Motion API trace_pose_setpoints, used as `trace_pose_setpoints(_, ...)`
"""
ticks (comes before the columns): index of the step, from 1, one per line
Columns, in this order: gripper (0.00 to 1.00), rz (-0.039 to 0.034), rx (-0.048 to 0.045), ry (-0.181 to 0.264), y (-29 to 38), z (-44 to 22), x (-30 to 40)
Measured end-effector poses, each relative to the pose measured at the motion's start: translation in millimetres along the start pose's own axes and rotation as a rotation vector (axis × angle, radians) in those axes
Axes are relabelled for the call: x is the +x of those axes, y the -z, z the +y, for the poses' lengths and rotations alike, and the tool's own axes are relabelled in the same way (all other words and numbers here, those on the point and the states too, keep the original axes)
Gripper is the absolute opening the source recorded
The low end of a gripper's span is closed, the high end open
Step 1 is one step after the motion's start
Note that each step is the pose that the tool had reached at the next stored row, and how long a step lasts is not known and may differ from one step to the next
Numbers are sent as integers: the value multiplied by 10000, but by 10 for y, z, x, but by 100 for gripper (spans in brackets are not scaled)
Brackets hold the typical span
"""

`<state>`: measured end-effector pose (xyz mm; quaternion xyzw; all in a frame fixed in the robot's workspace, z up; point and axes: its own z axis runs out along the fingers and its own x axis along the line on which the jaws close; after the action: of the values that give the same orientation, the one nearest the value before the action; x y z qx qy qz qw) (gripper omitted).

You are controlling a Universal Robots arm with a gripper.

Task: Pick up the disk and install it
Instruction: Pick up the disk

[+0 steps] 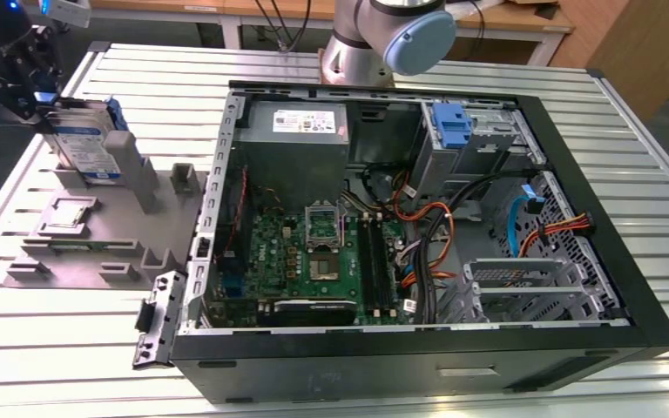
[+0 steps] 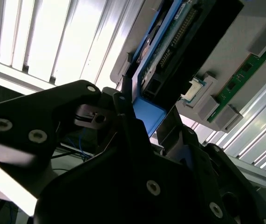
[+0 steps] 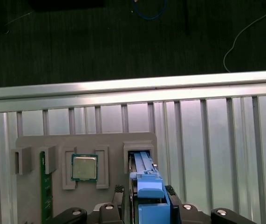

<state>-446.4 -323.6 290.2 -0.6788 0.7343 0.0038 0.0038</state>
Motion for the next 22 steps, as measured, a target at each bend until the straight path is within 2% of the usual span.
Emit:
trace_pose_setpoints(2, 48, -2, -1, 0, 0, 0, 0)
trace_pose_setpoints(3, 41, -3, 0, -1, 0, 0, 0)
trace_pose_setpoints(22, 40, -6, -3, -1, -3, 2, -17)
